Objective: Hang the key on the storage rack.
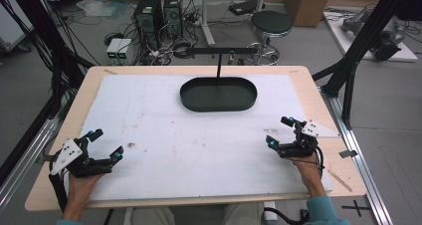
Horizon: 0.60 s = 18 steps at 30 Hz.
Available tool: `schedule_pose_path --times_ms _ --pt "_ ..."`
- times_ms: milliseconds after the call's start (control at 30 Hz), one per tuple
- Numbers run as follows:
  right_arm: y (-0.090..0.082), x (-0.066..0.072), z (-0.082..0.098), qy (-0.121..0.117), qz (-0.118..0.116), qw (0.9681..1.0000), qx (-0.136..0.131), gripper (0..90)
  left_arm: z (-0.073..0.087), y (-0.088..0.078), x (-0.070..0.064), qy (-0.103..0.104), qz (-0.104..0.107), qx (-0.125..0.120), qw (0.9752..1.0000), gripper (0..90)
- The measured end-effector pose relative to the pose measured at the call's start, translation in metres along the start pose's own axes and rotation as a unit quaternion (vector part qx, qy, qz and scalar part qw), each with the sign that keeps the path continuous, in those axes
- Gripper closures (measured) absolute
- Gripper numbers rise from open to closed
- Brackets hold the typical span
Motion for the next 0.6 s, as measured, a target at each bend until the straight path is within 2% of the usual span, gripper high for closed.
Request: schedule_pose_path --times_ms 167,200,267,600 --pt "-0.0033 -0.0014 0.013 0.012 0.004 0.9998 -0.014 0.5 0.0001 0.0 0.0 0.001 -0.001 0.0 1.0 2.4" --pt "-0.0047 -0.0021 0.0115 0.006 0.013 0.9996 -0.024 0.5 -0.0001 -0.0001 -0.0001 0.001 -0.001 -0.001 1.0 2.4" --pt "-0.0065 -0.0019 0.0108 0.005 0.014 0.9993 -0.033 0.5 -0.0001 -0.0002 -0.0002 0.0 -0.002 -0.002 1.0 2.4" --pt "-0.0049 0.0013 0.0122 -0.01 0.015 0.9995 -0.025 0.5 -0.0001 -0.0007 -0.0002 0.002 -0.001 -0.002 1.0 2.4"
Point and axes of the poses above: each handheld gripper's, and its own axes: y roughly forward along the jaws, z roughly out of its underside, x roughly to its left, the point moved 10 cm from there along y, roughly forward along the jaws, and after that the axes turned 3 degrees about x, right-handed, at the moved point
